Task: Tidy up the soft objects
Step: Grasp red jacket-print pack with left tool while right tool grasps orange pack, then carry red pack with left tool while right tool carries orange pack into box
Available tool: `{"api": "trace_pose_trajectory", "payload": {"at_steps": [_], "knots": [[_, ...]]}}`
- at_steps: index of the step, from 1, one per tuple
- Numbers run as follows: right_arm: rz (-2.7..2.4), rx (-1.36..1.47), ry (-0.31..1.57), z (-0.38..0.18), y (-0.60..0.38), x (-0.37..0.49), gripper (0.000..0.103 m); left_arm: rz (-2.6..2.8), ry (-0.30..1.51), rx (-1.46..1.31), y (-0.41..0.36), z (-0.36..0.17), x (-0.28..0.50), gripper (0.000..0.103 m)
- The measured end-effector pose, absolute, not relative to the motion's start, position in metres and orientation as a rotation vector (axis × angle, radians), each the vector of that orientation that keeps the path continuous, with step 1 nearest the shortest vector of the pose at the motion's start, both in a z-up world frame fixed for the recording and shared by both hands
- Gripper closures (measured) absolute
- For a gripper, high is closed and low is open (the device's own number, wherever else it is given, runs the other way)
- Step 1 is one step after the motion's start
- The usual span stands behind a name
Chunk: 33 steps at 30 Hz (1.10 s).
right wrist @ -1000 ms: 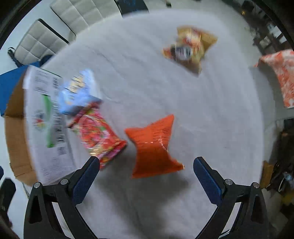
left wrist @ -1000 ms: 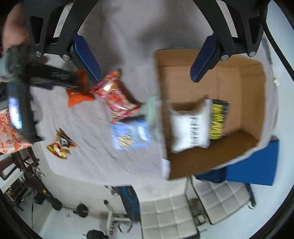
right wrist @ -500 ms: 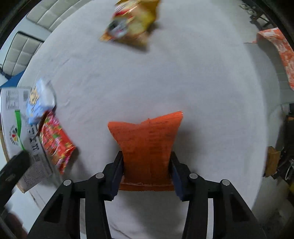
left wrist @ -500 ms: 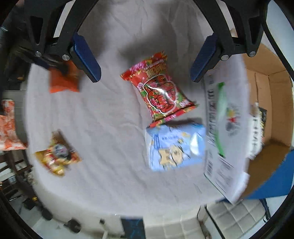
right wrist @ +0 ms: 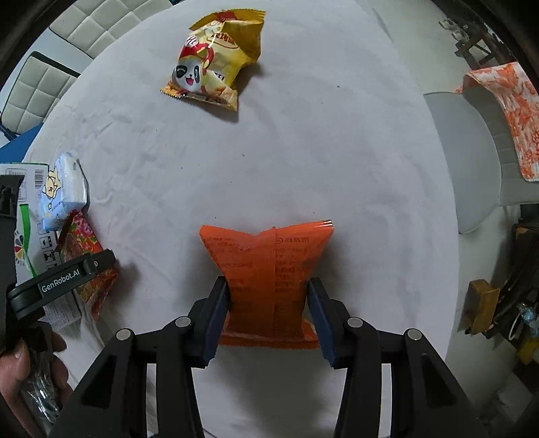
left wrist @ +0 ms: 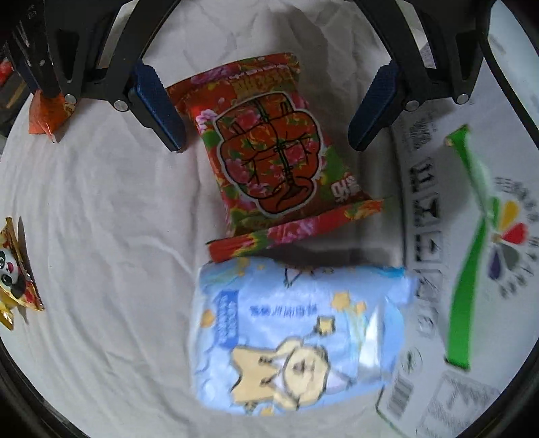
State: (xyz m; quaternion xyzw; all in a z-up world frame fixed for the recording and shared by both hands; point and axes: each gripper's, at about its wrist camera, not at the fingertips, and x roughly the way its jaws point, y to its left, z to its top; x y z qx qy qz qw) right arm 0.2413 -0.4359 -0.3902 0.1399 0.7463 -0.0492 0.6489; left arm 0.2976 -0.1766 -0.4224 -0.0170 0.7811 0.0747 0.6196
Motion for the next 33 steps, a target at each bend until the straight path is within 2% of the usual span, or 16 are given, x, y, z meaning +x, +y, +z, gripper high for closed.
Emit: {"api": "trace_pose_trajectory", "payload": {"at_steps": [3, 5, 8, 10, 22, 33], "knots": [[-0.118, 0.331, 1.704, -0.393, -0.438, 0.244, 0.046, 0.126, 1.779, -0.114, -0.173, -0.421, 0.294, 0.024], [-0.124, 0.326, 1.716, -0.398, -0.438, 0.248, 0.046, 0.091, 1.751, -0.072, -0.18, -0.414, 0.29, 0.045], [-0.112, 0.343, 1.762, -0.407, -0.439, 0.246, 0.047, 0.03, 1.74, -0.018, -0.194, -0.406, 0.28, 0.055], [-0.097, 0.318, 1.771, -0.408, -0.436, 0.241, 0.052, -0.01, 1.728, 0.011, -0.2, -0.402, 0.268, 0.057], [-0.059, 0.24, 1.794, -0.412, -0.416, 0.198, 0.052, -0.079, 1.712, 0.159, -0.224, -0.411, 0.197, 0.054], [-0.105, 0.21, 1.766, -0.416, -0.403, 0.172, 0.052, -0.081, 1.718, 0.136, -0.209, -0.41, 0.218, 0.056]]}}
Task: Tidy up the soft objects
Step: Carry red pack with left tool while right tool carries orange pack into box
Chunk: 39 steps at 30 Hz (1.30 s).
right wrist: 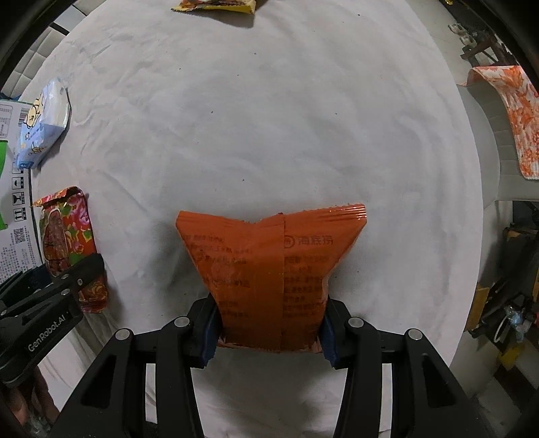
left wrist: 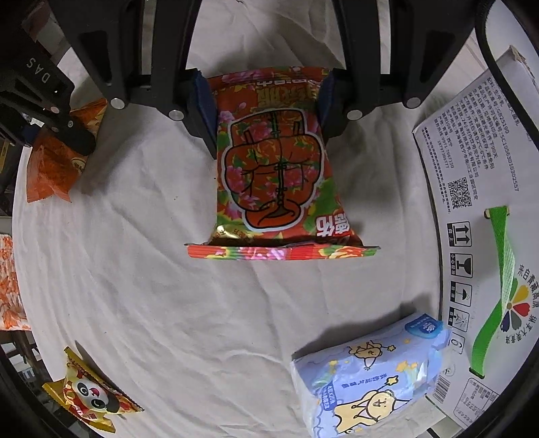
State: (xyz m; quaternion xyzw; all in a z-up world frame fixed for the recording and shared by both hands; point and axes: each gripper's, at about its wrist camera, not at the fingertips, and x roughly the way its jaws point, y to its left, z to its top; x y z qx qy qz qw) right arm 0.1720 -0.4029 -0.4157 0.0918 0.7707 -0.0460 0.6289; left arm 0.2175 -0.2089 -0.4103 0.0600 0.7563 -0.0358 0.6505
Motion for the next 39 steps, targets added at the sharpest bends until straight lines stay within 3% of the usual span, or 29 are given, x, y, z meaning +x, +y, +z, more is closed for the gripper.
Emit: {"api": "trace_pose_trajectory", "payload": {"at_steps": [10, 20, 30, 39], "knots": [[-0.081, 0.191, 1.737, -0.388, -0.386, 0.176, 0.055, -0.086, 1.656, 0.119, -0.2, -0.384, 0.204, 0.059], [-0.024, 0.178, 1.602, -0.301, -0.338, 0.166, 0.055, -0.162, 1.476, 0.082, -0.175, -0.285, 0.187, 0.059], [0.09, 0.187, 1.496, -0.222, -0.262, 0.157, 0.055, -0.198, 1.305, 0.046, -0.107, -0.187, 0.184, 0.059], [0.21, 0.143, 1.436, -0.198, -0.159, 0.183, 0.055, -0.154, 1.263, -0.03, -0.007, -0.161, 0.196, 0.059]]}}
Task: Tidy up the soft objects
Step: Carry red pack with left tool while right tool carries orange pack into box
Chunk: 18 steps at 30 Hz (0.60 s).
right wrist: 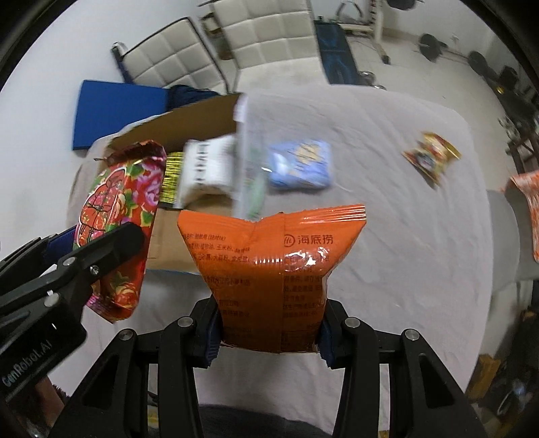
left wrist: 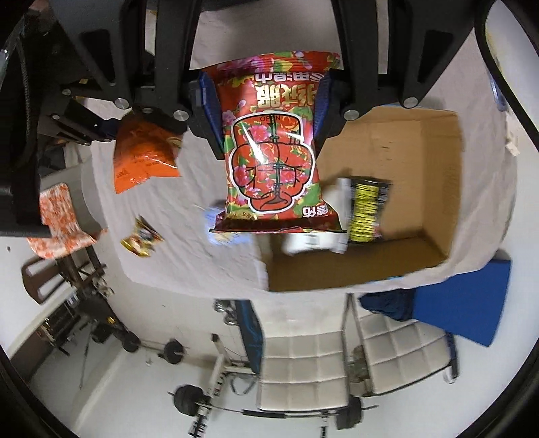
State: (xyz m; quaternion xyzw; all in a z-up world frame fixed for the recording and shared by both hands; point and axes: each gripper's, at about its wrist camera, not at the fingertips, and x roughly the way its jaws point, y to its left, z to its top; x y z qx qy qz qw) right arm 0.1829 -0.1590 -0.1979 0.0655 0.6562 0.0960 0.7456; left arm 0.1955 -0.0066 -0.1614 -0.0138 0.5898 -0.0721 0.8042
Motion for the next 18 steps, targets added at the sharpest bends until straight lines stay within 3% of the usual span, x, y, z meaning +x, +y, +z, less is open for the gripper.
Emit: {"api": "trace_pose_trajectory", "payload": {"at_steps": [8, 18], "knots": [[0.264, 0.122, 1.458, -0.217, -0.084, 0.218, 0.055, -0.007, 1.286, -0.053, 0.103, -0.177, 0.23, 0.059], [0.228, 0.102, 1.603, -0.308, -0.027, 0.254, 0.055, 0.042, 1.437, -0.087, 0.17, -0.258, 0.276, 0.059]]}}
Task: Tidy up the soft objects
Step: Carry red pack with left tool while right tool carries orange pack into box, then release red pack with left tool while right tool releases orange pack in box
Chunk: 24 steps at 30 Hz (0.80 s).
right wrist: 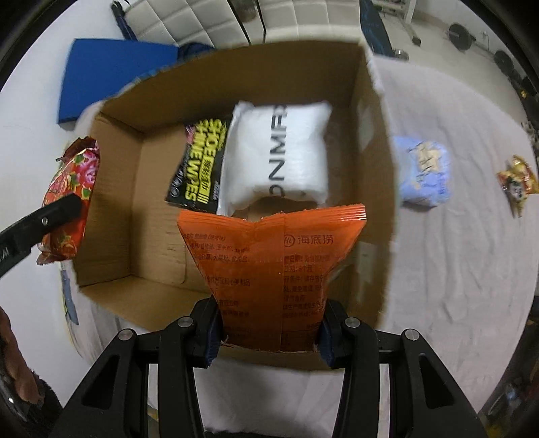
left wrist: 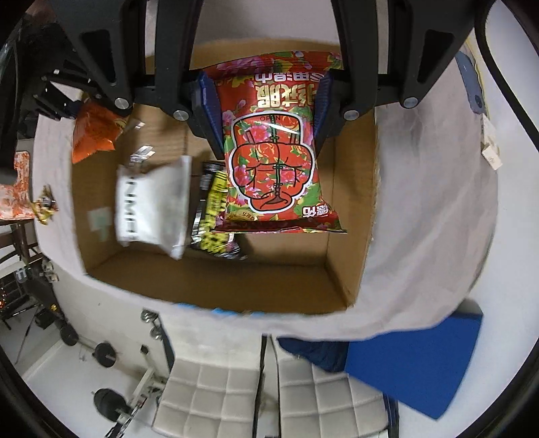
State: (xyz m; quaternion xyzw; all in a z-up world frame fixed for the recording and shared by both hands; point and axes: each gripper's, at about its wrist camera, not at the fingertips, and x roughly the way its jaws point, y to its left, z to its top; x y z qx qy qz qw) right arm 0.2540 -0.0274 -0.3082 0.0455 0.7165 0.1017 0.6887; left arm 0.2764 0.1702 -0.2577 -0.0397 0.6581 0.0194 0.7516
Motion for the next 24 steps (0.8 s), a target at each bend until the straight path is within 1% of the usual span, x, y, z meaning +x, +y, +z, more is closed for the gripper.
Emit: {"api": "trace_pose_trajectory", "payload": {"at_steps": [3, 7, 15, 19, 24], "knots": [[0.202, 0.095, 1.639, -0.333, -0.019, 0.26, 0.055, 0.045, 1.49, -0.086, 0.179, -0.29, 0.295, 0.059], [0.168, 0.077, 1.67, -0.358, -0.014, 0.265, 0.055, 0.038, 1.531, -0.067, 0.181, -0.317, 0.317, 0.059], [0.137, 0.046, 1.708, -0.391, -0.006, 0.27, 0.055, 0.029, 1.588, -0.073, 0.185, -0.359, 0.348, 0.059], [0.127, 0.049, 1.712, -0.401, -0.005, 0.272, 0.055, 0.022, 1.611, -0.095, 0.186, -0.369, 0.351, 0.059], [0.12, 0.055, 1.714, -0.405, -0.005, 0.275, 0.054, 0.013, 1.611, -0.086, 0.183, -0.367, 0.356, 0.059]]}}
